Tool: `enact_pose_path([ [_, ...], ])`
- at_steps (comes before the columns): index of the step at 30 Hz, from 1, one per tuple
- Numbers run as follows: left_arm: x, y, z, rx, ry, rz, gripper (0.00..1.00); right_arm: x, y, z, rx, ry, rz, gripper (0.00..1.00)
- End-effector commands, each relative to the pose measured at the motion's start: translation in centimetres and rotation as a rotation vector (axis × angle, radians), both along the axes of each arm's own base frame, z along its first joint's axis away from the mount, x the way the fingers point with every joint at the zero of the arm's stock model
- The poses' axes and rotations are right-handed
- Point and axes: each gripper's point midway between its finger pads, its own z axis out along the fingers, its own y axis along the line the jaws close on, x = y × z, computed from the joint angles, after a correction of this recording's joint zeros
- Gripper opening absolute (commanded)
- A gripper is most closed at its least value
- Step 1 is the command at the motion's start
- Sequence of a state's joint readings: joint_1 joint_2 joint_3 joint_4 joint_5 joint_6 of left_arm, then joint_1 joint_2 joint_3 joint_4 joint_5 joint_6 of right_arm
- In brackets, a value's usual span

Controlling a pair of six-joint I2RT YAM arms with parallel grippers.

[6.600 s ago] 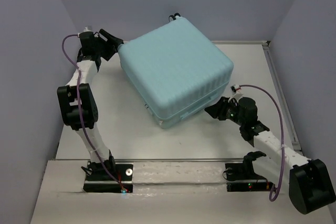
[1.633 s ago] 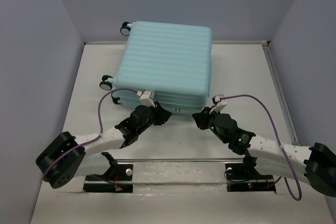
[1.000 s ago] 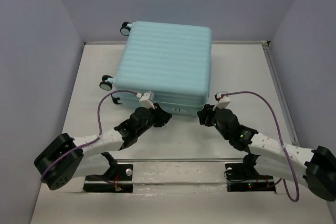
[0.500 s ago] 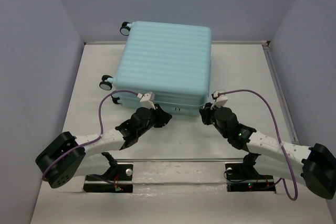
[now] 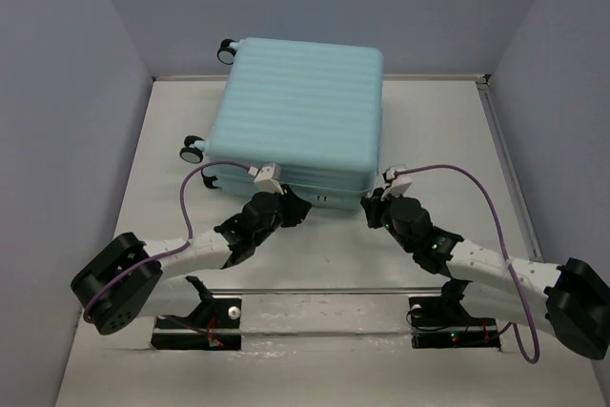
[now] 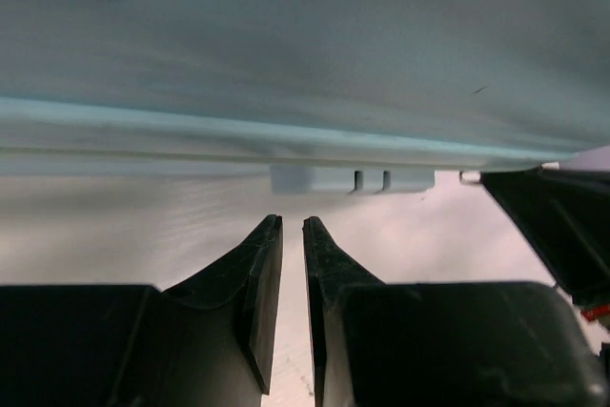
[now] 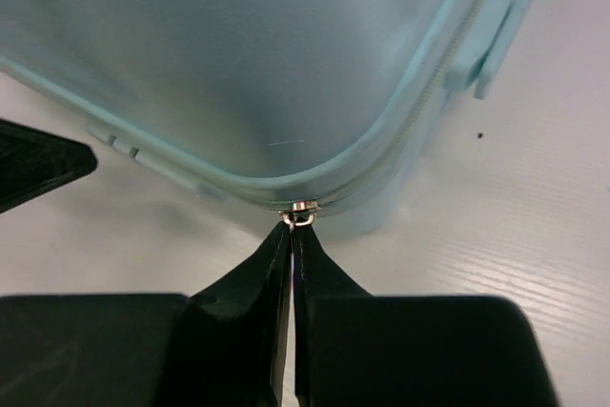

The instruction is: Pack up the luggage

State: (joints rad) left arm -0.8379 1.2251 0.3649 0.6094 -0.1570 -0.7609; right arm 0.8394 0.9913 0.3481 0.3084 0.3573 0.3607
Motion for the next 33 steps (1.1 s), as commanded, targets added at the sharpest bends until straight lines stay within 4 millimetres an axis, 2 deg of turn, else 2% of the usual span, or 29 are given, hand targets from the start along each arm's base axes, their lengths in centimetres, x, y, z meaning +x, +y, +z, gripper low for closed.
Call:
enact_pose_path([
  [1, 3.3, -1.3, 4.2, -0.067, -0.118, 0.091, 0.27, -1.8, 4.7, 2.9, 0.120, -0.048, 0.132, 0.07],
  [2, 3.6, -1.8, 5.0, -0.086, -0.131, 0.089, 0.27, -2.0, 5.1, 3.1, 0.117, -0.052, 0.137, 0.07],
  [5, 3.6, -2.8, 5.0, -0.088, -0.131, 0.092, 0.27, -2.5, 6.0, 3.0, 0.102, -0.049, 0.149, 0.07],
  [7, 3.1, -2.5, 5.6, -0.099, -0.149, 0.137, 0.27, -2.4, 6.1, 3.2, 0.106, -0.049, 0.146, 0.07],
  [8, 2.7, -1.9, 4.9, -0.088, -0.144, 0.151, 0.27, -2.3, 6.0, 3.1, 0.104, -0.048, 0.140, 0.07],
  [9, 2.7, -1.2, 5.4, -0.106, -0.151, 0.186, 0.28, -2.3, 5.8, 3.0, 0.100, -0.045, 0.131, 0.07],
  [12, 2.4, 0.8, 4.4, -0.119, -0.136, 0.260, 0.33, -2.2, 5.4, 3.0, 0.095, -0.039, 0.107, 0.07],
  [18, 2.5, 1.7, 3.4, -0.103, -0.124, 0.305, 0.49, -2.3, 5.3, 3.6, 0.124, -0.034, 0.103, 0.07],
  [23, 1.3, 3.3, 3.5, -0.112, -0.129, 0.300, 0.46, -2.3, 6.3, 3.8, 0.128, -0.025, 0.120, 0.07],
  [24, 0.9, 4.4, 5.4, -0.151, -0.162, 0.319, 0.47, -2.5, 6.7, 3.9, 0.126, -0.025, 0.126, 0.07],
  [25, 0.6, 5.3, 6.5, -0.151, -0.179, 0.335, 0.47, -2.4, 6.8, 3.9, 0.122, -0.024, 0.124, 0.07],
  [26, 0.1, 6.8, 5.7, -0.059, -0.162, 0.350, 0.54, -2.2, 6.8, 3.9, 0.118, -0.025, 0.120, 0.07],
  [27, 0.2, 8.9, 10.0, -0.105, -0.227, 0.426, 0.70, -2.1, 6.8, 4.1, 0.123, -0.029, 0.112, 0.07],
  [28, -0.3, 10.9, 9.5, -0.018, -0.201, 0.459, 0.79, -2.1, 6.8, 4.1, 0.124, -0.030, 0.112, 0.07],
  [29, -0.3, 13.2, 14.0, -0.097, -0.256, 0.534, 0.94, -2.1, 6.8, 4.1, 0.123, -0.035, 0.115, 0.07],
  [30, -0.5, 14.5, 15.2, -0.099, -0.265, 0.568, 0.98, -2.2, 6.8, 4.2, 0.127, -0.036, 0.118, 0.07],
  [31, -0.8, 16.0, 15.6, -0.058, -0.259, 0.595, 0.99, -2.2, 6.7, 4.1, 0.126, -0.035, 0.118, 0.07],
  [32, -0.8, 17.1, 17.1, -0.066, -0.279, 0.624, 0.99, -2.3, 6.7, 4.0, 0.124, -0.034, 0.121, 0.07],
  [33, -0.9, 18.3, 19.7, -0.092, -0.309, 0.656, 0.99, -2.4, 6.6, 4.0, 0.129, -0.032, 0.122, 0.07],
])
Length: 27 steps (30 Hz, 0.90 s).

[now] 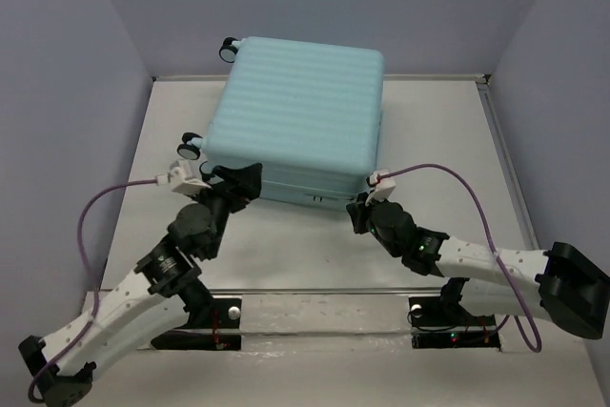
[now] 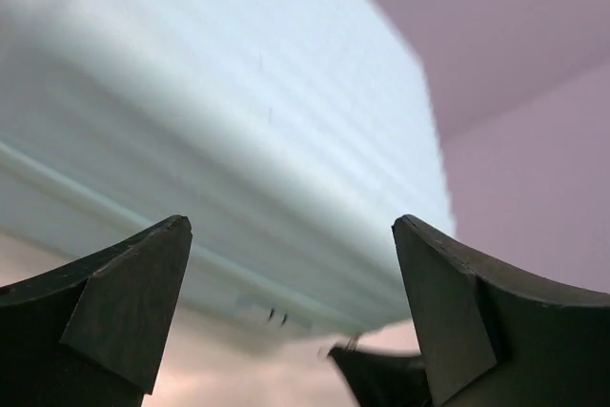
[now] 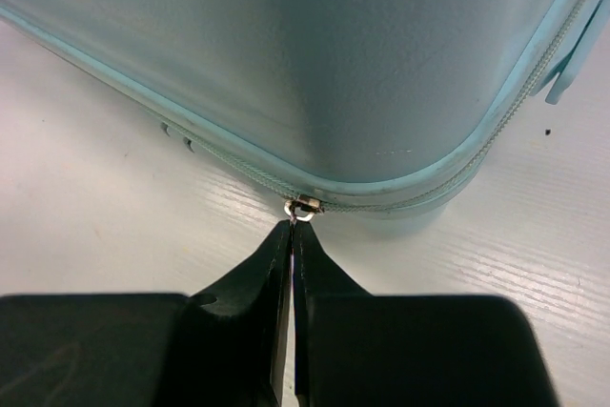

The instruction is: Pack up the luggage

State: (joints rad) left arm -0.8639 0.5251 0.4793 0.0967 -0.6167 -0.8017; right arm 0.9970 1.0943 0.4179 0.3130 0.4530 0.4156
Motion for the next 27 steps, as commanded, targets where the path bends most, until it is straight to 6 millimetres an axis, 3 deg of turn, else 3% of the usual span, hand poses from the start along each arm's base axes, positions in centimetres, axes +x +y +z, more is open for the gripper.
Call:
enact_pose_path([
  [1, 0.4, 8.2, 4.9, 0.109, -0.009, 0.285, 0.99, -0.8, 2.5, 3.4, 0.123, -0.040, 0.074, 0.07],
  [2, 0.7, 8.7, 5.4, 0.129, -0.001, 0.298, 0.99, -0.9, 2.4, 3.3, 0.120, -0.039, 0.074, 0.07],
  [3, 1.6, 7.9, 6.4, 0.144, 0.005, 0.266, 0.99, -0.9, 2.3, 3.4, 0.119, -0.041, 0.077, 0.07],
  [4, 2.5, 8.9, 6.5, 0.178, 0.022, 0.302, 0.99, -1.0, 2.2, 3.3, 0.116, -0.039, 0.079, 0.07],
  [5, 3.9, 7.7, 6.6, 0.194, 0.042, 0.242, 0.99, -1.0, 2.2, 3.2, 0.113, -0.040, 0.078, 0.07],
  [6, 5.3, 9.7, 6.5, 0.205, 0.062, 0.296, 0.99, -1.0, 2.1, 3.2, 0.111, -0.040, 0.075, 0.07],
  [9, 7.5, 11.2, 6.4, 0.153, 0.069, 0.281, 0.99, -1.1, 2.0, 3.1, 0.108, -0.040, 0.078, 0.07],
  [11, 8.3, 13.4, 6.6, 0.110, 0.058, 0.294, 0.99, -1.2, 2.2, 3.1, 0.109, -0.037, 0.087, 0.07],
  [12, 8.6, 13.2, 6.1, 0.087, 0.074, 0.249, 0.99, -1.2, 2.3, 3.1, 0.111, -0.037, 0.092, 0.07],
  [14, 9.0, 15.4, 5.4, 0.060, 0.101, 0.268, 0.99, -1.2, 2.3, 3.1, 0.109, -0.038, 0.094, 0.07],
  [17, 9.8, 16.2, 3.1, 0.022, 0.153, 0.240, 0.99, -1.2, 2.2, 2.9, 0.104, -0.038, 0.093, 0.07],
  [23, 11.3, 15.6, 0.8, -0.043, 0.180, 0.174, 0.99, -1.3, 2.2, 3.0, 0.114, -0.040, 0.097, 0.07],
  [27, 11.7, 14.1, -0.3, -0.126, 0.192, 0.094, 0.99, -1.4, 2.3, 3.0, 0.115, -0.038, 0.101, 0.07],
])
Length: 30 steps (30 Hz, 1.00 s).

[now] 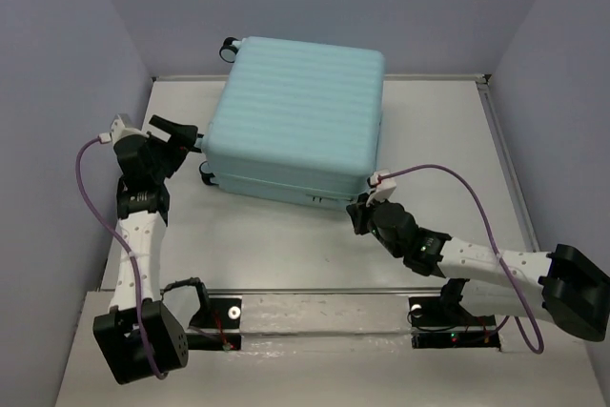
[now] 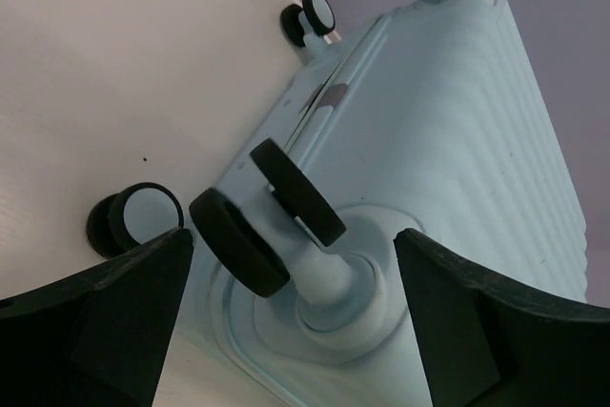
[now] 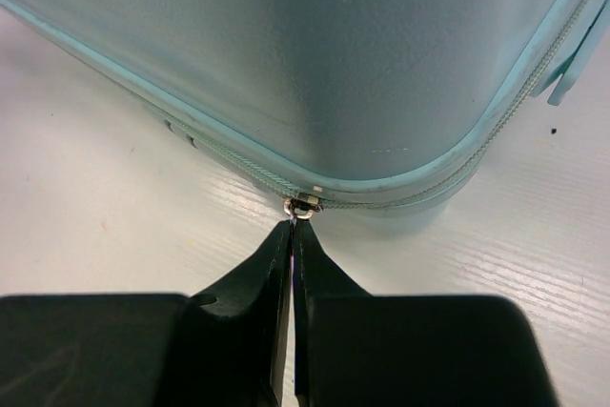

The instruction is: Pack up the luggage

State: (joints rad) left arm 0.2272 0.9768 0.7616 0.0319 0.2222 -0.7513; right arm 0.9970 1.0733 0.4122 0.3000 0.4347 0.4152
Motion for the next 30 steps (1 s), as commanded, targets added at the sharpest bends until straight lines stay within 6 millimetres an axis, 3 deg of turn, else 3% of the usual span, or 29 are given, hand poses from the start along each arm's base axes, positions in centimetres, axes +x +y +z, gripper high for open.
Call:
enact_pose_path([
  [1, 0.4, -2.9, 0.8, -0.119, -0.071, -0.151, 0.99, -1.0, 2.3, 2.9, 0.111, -0.041, 0.083, 0.07],
  [13, 2.3, -2.2, 0.2, -0.171, -0.074, -0.115, 0.99, -1.2, 2.1, 2.6, 0.109, -0.037, 0.084, 0.07],
  [17, 2.8, -2.2, 0.5, -0.191, -0.098, -0.110, 0.95, -1.2, 2.1, 2.7, 0.110, -0.040, 0.085, 0.07],
  [23, 3.0, -1.3, 0.7, -0.191, -0.128, -0.061, 0.60, -1.1, 2.2, 2.6, 0.107, -0.038, 0.088, 0.07],
  [26, 3.0, -1.0, 1.0, -0.190, -0.147, -0.040, 0.56, -1.1, 2.4, 2.7, 0.105, -0.040, 0.094, 0.07],
  [29, 3.0, -0.7, 1.2, -0.184, -0.167, -0.022, 0.43, -1.2, 2.5, 2.7, 0.106, -0.037, 0.098, 0.07],
  [30, 3.0, -0.6, 1.4, -0.173, -0.183, -0.023, 0.31, -1.2, 2.6, 2.7, 0.105, -0.037, 0.102, 0.07],
])
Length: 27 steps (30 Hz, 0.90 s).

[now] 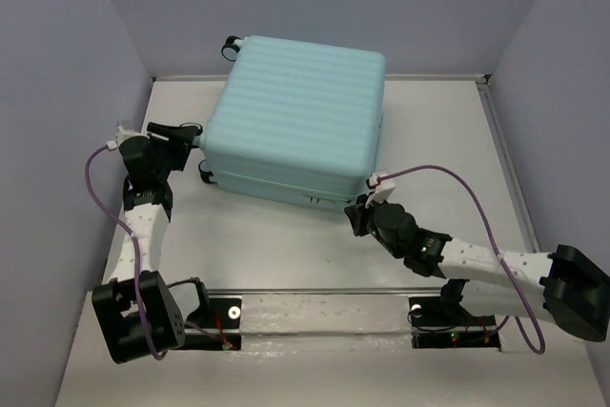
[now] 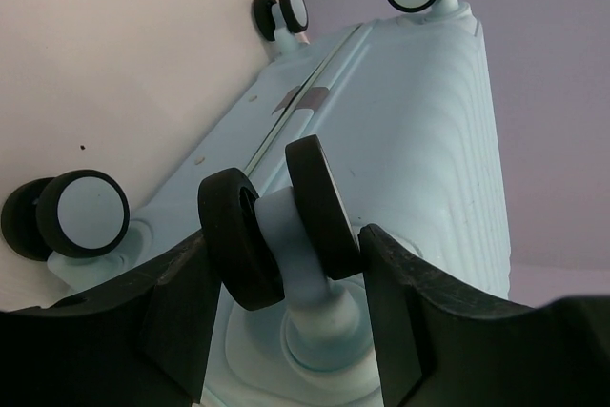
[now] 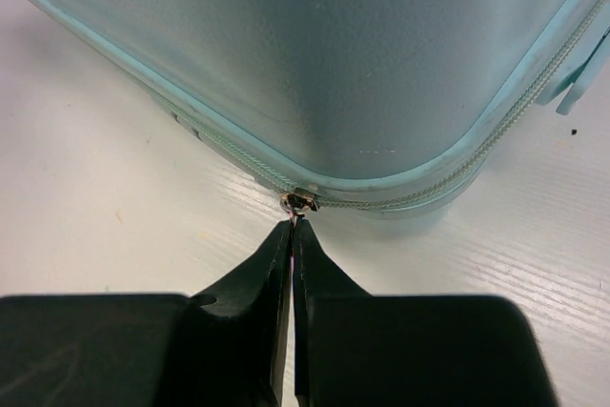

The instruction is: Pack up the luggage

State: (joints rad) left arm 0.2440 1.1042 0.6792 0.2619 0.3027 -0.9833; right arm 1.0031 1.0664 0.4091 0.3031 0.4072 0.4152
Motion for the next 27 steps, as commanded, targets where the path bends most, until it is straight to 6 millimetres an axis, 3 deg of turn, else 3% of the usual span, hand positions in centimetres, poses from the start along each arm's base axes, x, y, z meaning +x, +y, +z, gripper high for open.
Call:
enact_pose_path([
  [1, 0.5, 0.0, 3.6, 0.072, -0.165, -0.015, 0.22, -0.7, 2.2, 2.6, 0.094, -0.040, 0.075, 0.07],
  [3, 0.3, -0.2, 3.8, 0.085, -0.189, -0.027, 0.06, -0.7, 2.7, 2.7, 0.096, -0.039, 0.086, 0.07],
  [9, -1.0, -2.4, 4.6, 0.093, -0.267, -0.081, 0.06, -0.7, 5.2, 4.4, 0.159, -0.047, 0.145, 0.07],
  [12, -1.4, -5.6, 5.0, 0.095, -0.284, -0.163, 0.06, -1.2, 8.9, 5.3, 0.125, -0.075, 0.192, 0.07],
  [13, -1.6, -7.3, 5.1, 0.093, -0.289, -0.201, 0.06, -1.9, 11.5, 5.4, 0.087, -0.083, 0.208, 0.07],
  [16, -1.9, -8.6, 5.3, 0.086, -0.295, -0.233, 0.06, -3.5, 15.7, 5.0, 0.040, -0.095, 0.276, 0.07],
  [17, -2.3, -10.3, 5.3, 0.074, -0.298, -0.277, 0.06, -3.1, 17.4, 4.7, 0.038, -0.088, 0.286, 0.07],
  [18, -2.5, -10.6, 5.5, 0.072, -0.301, -0.290, 0.06, -3.6, 17.9, 3.5, 0.021, -0.075, 0.308, 0.07],
  [19, -3.0, -11.2, 5.8, 0.065, -0.312, -0.313, 0.06, -3.6, 19.4, 4.7, 0.058, -0.083, 0.328, 0.07],
  [21, -3.9, -12.1, 6.4, 0.070, -0.335, -0.352, 0.06, -3.2, 21.1, 4.9, 0.054, -0.097, 0.340, 0.07],
  [22, -4.3, -11.9, 5.8, 0.085, -0.298, -0.353, 0.06, -3.0, 21.6, 3.9, 0.021, -0.091, 0.344, 0.07],
  [23, -4.5, -11.8, 6.3, 0.112, -0.306, -0.348, 0.06, -2.8, 21.9, 3.8, 0.016, -0.095, 0.341, 0.07],
  [24, -5.4, -11.8, 7.9, 0.134, -0.352, -0.359, 0.06, -2.6, 22.5, 4.2, 0.024, -0.102, 0.341, 0.07],
  [27, -7.0, -12.3, 8.5, 0.179, -0.348, -0.412, 0.06, -3.0, 23.6, 4.5, 0.045, -0.120, 0.389, 0.07],
])
